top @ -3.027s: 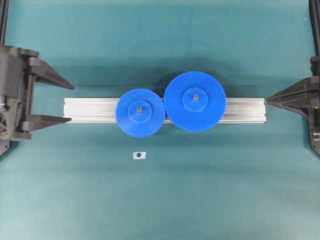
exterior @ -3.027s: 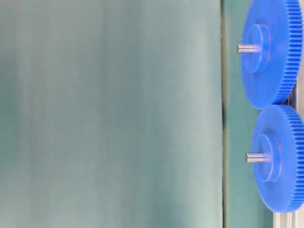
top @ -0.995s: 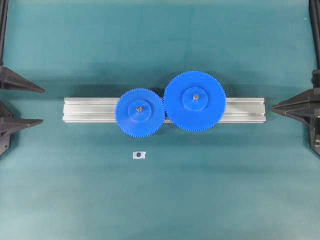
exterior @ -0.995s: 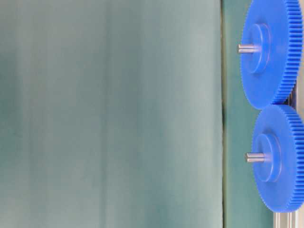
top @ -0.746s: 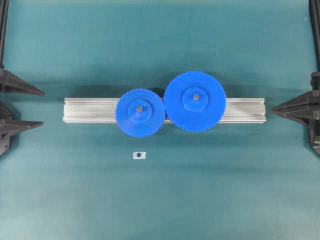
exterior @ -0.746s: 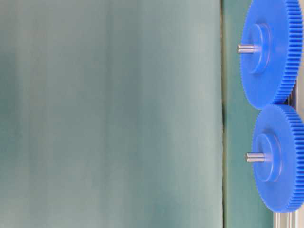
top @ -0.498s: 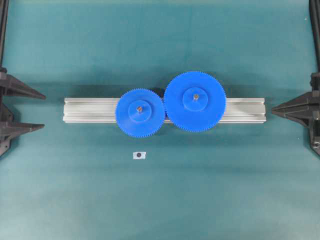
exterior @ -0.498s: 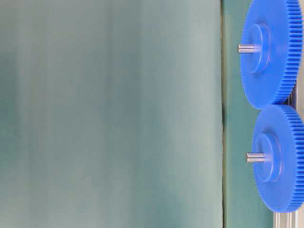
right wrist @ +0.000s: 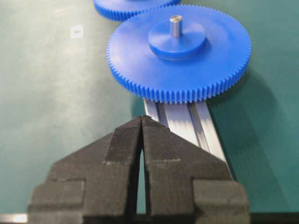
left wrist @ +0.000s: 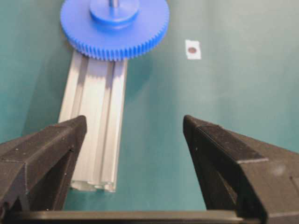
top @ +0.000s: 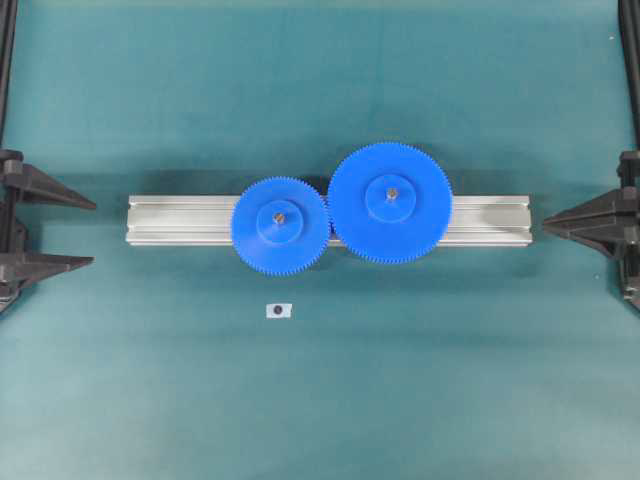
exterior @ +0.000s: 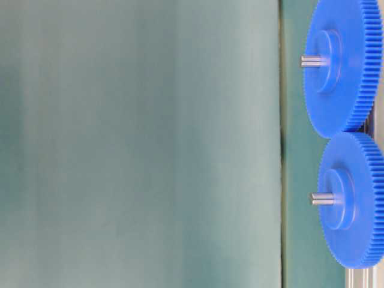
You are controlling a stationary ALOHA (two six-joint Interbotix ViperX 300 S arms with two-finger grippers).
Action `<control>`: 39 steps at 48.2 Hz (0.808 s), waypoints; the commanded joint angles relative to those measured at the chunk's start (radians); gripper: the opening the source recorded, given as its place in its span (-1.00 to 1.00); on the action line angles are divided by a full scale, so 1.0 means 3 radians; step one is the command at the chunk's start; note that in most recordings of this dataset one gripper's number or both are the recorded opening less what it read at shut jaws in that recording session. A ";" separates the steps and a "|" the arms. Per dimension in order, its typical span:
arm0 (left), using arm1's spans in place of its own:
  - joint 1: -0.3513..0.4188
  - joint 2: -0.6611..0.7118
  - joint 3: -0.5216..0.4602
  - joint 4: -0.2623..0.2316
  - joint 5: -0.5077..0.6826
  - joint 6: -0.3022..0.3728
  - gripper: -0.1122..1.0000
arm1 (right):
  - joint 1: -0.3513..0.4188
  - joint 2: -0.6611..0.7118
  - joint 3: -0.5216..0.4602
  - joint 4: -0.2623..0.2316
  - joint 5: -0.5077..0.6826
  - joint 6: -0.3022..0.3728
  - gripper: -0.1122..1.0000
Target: Insert the small gear onto the shaft.
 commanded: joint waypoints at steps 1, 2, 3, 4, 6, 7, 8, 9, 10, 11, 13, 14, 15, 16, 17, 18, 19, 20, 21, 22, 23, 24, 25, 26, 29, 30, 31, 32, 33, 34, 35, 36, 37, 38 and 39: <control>-0.0005 0.0036 0.0000 0.0005 -0.0102 -0.0005 0.74 | -0.0005 0.0015 0.0036 -0.0051 -0.0123 0.0020 -0.71; -0.0005 0.0036 0.0010 0.0005 -0.0123 -0.0005 0.74 | -0.0010 0.0015 0.0036 -0.0051 -0.0123 0.0020 -0.71; -0.0005 0.0036 0.0020 0.0010 -0.0148 -0.0005 0.74 | -0.0005 0.0015 0.0036 -0.0051 -0.0123 0.0020 -0.71; -0.0005 0.0036 0.0036 0.0010 -0.0164 -0.0005 0.74 | -0.0005 0.0015 0.0036 -0.0051 -0.0123 0.0020 -0.71; -0.0005 0.0036 0.0072 0.0010 -0.0215 -0.0005 0.74 | -0.0010 0.0015 0.0036 -0.0051 -0.0123 0.0020 -0.71; -0.0005 0.0036 0.0092 0.0005 -0.0245 -0.0005 0.74 | -0.0005 0.0015 0.0036 -0.0051 -0.0123 0.0020 -0.71; -0.0005 0.0036 0.0112 0.0005 -0.0276 0.0000 0.74 | -0.0010 0.0015 0.0036 -0.0051 -0.0123 0.0020 -0.71; -0.0005 0.0036 0.0133 0.0005 -0.0317 0.0000 0.74 | -0.0005 0.0015 0.0036 -0.0051 -0.0123 0.0020 -0.71; -0.0005 0.0041 0.0159 0.0005 -0.0348 0.0000 0.74 | -0.0010 0.0015 0.0036 -0.0051 -0.0123 0.0020 -0.71; -0.0005 0.0041 0.0194 0.0005 -0.0399 0.0000 0.74 | -0.0005 0.0015 0.0036 -0.0051 -0.0123 0.0020 -0.71; -0.0005 0.0041 0.0240 0.0010 -0.0460 -0.0005 0.74 | -0.0005 0.0015 0.0036 -0.0051 -0.0123 0.0020 -0.71; -0.0005 0.0041 0.0251 0.0010 -0.0486 -0.0005 0.74 | -0.0010 0.0015 0.0036 -0.0051 -0.0123 0.0020 -0.71; -0.0005 0.0041 0.0261 0.0010 -0.0501 -0.0005 0.74 | -0.0010 0.0015 0.0036 -0.0051 -0.0123 0.0020 -0.71; -0.0005 0.0046 0.0281 0.0005 -0.0522 -0.0005 0.74 | -0.0005 0.0015 0.0036 -0.0051 -0.0123 0.0020 -0.71; -0.0005 0.0046 0.0297 0.0010 -0.0537 -0.0005 0.74 | -0.0005 0.0015 0.0036 -0.0051 -0.0123 0.0020 -0.71; -0.0005 0.0046 0.0312 0.0010 -0.0547 -0.0005 0.74 | -0.0005 0.0015 0.0036 -0.0051 -0.0123 0.0020 -0.71; -0.0005 0.0046 0.0322 0.0005 -0.0557 -0.0005 0.74 | -0.0005 0.0015 0.0036 -0.0051 -0.0123 0.0020 -0.71; -0.0005 0.0046 0.0332 0.0010 -0.0578 -0.0005 0.74 | -0.0005 0.0015 0.0036 -0.0051 -0.0123 0.0020 -0.71; -0.0005 0.0046 0.0337 0.0005 -0.0593 -0.0005 0.74 | -0.0005 0.0015 0.0036 -0.0051 -0.0123 0.0020 -0.71; -0.0005 0.0046 0.0348 0.0005 -0.0603 -0.0005 0.74 | -0.0005 0.0015 0.0036 -0.0051 -0.0123 0.0020 -0.71; -0.0005 0.0046 0.0353 0.0010 -0.0619 -0.0005 0.74 | -0.0010 0.0015 0.0036 -0.0051 -0.0123 0.0020 -0.71; -0.0005 0.0046 0.0358 0.0010 -0.0624 -0.0005 0.74 | -0.0005 0.0015 0.0036 -0.0051 -0.0123 0.0020 -0.71; -0.0005 0.0046 0.0373 0.0005 -0.0644 -0.0005 0.74 | -0.0005 0.0015 0.0036 -0.0051 -0.0123 0.0020 -0.71; -0.0005 0.0046 0.0378 0.0010 -0.0654 -0.0005 0.74 | -0.0010 0.0015 0.0036 -0.0051 -0.0123 0.0020 -0.71; -0.0005 0.0046 0.0409 0.0005 -0.0706 -0.0005 0.74 | -0.0010 0.0015 0.0036 -0.0051 -0.0123 0.0020 -0.71; -0.0005 0.0046 0.0424 0.0010 -0.0726 0.0000 0.74 | -0.0010 0.0015 0.0036 -0.0051 -0.0123 0.0020 -0.71; -0.0005 0.0046 0.0430 0.0010 -0.0741 0.0000 0.74 | -0.0005 0.0015 0.0036 -0.0051 -0.0123 0.0020 -0.71; -0.0005 0.0046 0.0430 0.0010 -0.0747 0.0000 0.74 | -0.0010 0.0015 0.0036 -0.0051 -0.0123 0.0020 -0.71; -0.0005 0.0046 0.0435 0.0010 -0.0752 0.0005 0.74 | -0.0005 0.0015 0.0036 -0.0051 -0.0123 0.0020 -0.71; -0.0005 0.0046 0.0430 0.0010 -0.0752 0.0005 0.74 | -0.0010 0.0015 0.0036 -0.0051 -0.0123 0.0020 -0.71; -0.0005 0.0046 0.0430 0.0010 -0.0752 0.0000 0.74 | -0.0010 0.0015 0.0036 -0.0051 -0.0123 0.0020 -0.71; -0.0005 0.0046 0.0430 0.0010 -0.0752 0.0005 0.74 | -0.0005 0.0015 0.0036 -0.0051 -0.0123 0.0020 -0.71; -0.0005 0.0046 0.0430 0.0010 -0.0752 0.0000 0.74 | -0.0005 0.0015 0.0036 -0.0051 -0.0123 0.0020 -0.71; -0.0005 0.0046 0.0430 0.0010 -0.0752 0.0000 0.74 | -0.0005 0.0015 0.0036 -0.0051 -0.0123 0.0020 -0.71; -0.0005 0.0046 0.0430 0.0010 -0.0752 0.0000 0.74 | -0.0005 0.0015 0.0036 -0.0051 -0.0123 0.0020 -0.71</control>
